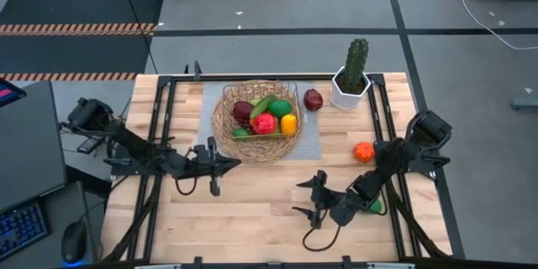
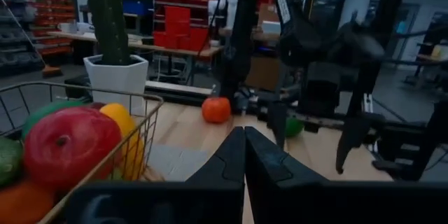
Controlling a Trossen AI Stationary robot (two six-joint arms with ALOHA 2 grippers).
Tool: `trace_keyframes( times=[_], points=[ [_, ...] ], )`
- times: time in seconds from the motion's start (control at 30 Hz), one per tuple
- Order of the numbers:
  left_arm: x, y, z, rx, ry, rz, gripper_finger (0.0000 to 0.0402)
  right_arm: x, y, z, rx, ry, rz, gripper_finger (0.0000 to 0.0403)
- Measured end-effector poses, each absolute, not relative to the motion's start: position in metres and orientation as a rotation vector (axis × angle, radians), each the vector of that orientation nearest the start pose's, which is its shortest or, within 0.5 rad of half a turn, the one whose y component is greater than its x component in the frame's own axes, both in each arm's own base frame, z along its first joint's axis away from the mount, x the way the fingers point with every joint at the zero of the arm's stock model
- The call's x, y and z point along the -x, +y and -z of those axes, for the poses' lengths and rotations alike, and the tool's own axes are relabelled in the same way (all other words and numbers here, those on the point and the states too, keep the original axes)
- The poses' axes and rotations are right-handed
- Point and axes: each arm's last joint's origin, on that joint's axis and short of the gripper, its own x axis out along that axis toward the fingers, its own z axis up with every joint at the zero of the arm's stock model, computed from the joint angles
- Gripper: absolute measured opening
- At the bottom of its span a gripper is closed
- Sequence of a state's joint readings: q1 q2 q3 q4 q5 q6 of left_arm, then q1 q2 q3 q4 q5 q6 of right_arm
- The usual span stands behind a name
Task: Build produce basket
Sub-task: Put the green lime into the gold wire basket
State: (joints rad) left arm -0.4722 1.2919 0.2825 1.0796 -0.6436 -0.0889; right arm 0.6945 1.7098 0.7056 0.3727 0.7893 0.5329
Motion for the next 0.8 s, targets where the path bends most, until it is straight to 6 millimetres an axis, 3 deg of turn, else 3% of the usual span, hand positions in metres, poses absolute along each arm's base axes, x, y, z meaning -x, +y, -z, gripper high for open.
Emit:
trace_keyframes(
  times=[0.23,0.4,0.6,0.8],
  points=[
    [-0.206,-0.077,-0.187,0.152,-0.059,-0.201,0.002,-0.268,0.171,-0.178,-0.006,0.686,0.236,0.0348],
    [-0.206,-0.078,-0.185,0.167,-0.05,-0.198,0.0047,-0.265,0.164,-0.216,0.048,0.819,0.303,0.0347],
    [-0.206,-0.078,-0.185,0.191,-0.05,-0.197,0.0084,-0.241,0.158,-0.249,0.024,1.009,0.349,0.0349],
    [-0.206,-0.078,-0.185,0.216,-0.052,-0.196,0.0122,-0.21,0.158,-0.25,-0.018,1.191,0.445,0.0368]
  ],
)
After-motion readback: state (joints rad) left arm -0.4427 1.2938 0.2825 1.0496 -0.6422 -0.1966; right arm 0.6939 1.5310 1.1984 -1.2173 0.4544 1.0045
